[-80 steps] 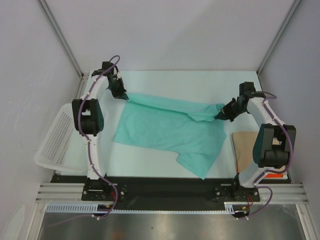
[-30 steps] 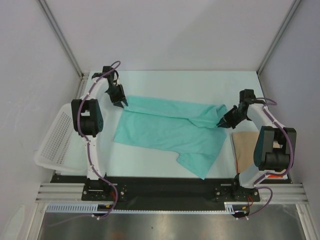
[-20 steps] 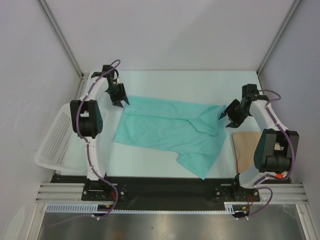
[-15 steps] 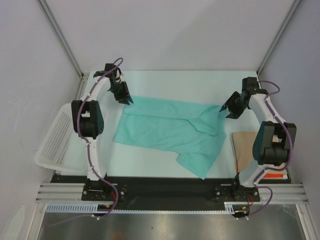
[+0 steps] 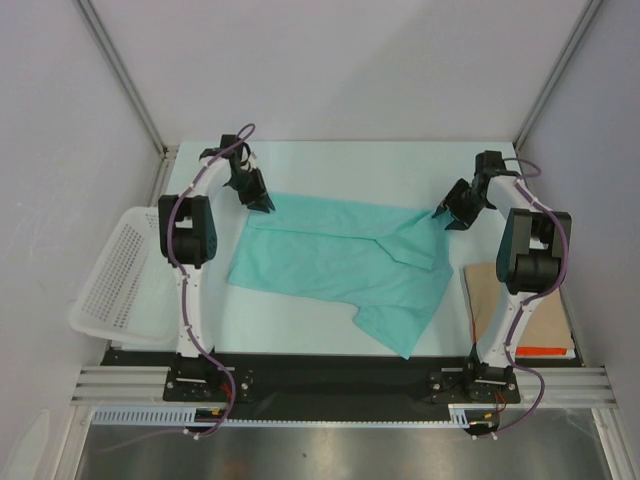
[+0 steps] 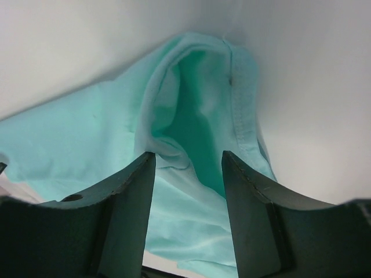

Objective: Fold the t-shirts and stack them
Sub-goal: Fold the tshirt

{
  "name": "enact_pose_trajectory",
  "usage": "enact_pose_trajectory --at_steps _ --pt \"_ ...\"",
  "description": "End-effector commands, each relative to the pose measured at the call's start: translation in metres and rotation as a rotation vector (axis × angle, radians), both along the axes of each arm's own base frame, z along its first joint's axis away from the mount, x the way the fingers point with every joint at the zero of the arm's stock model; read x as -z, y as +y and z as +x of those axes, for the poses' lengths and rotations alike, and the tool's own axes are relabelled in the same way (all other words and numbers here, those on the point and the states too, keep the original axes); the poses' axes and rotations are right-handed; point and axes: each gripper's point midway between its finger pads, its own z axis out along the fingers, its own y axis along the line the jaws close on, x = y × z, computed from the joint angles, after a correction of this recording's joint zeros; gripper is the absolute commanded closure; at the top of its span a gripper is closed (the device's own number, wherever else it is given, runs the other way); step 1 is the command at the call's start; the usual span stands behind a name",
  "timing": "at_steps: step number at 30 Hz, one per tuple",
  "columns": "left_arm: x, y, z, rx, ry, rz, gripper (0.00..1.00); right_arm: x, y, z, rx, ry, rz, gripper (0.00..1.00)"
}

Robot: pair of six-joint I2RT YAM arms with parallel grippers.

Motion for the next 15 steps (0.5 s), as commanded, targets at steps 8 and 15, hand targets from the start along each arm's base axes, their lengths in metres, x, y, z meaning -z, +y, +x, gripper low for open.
enact_pose_trajectory --at_steps 8,15 --pt "0.01 0.012 0.015 -0.02 -0.006 0.027 0.74 -0.02 -0.006 0.027 -0.021 -0.091 0.03 0.43" --pt "0.02 0.015 0.011 -0.007 0.014 0.049 0.75 -0.015 -0.003 0.03 -0.016 -0.09 0.058 0.43"
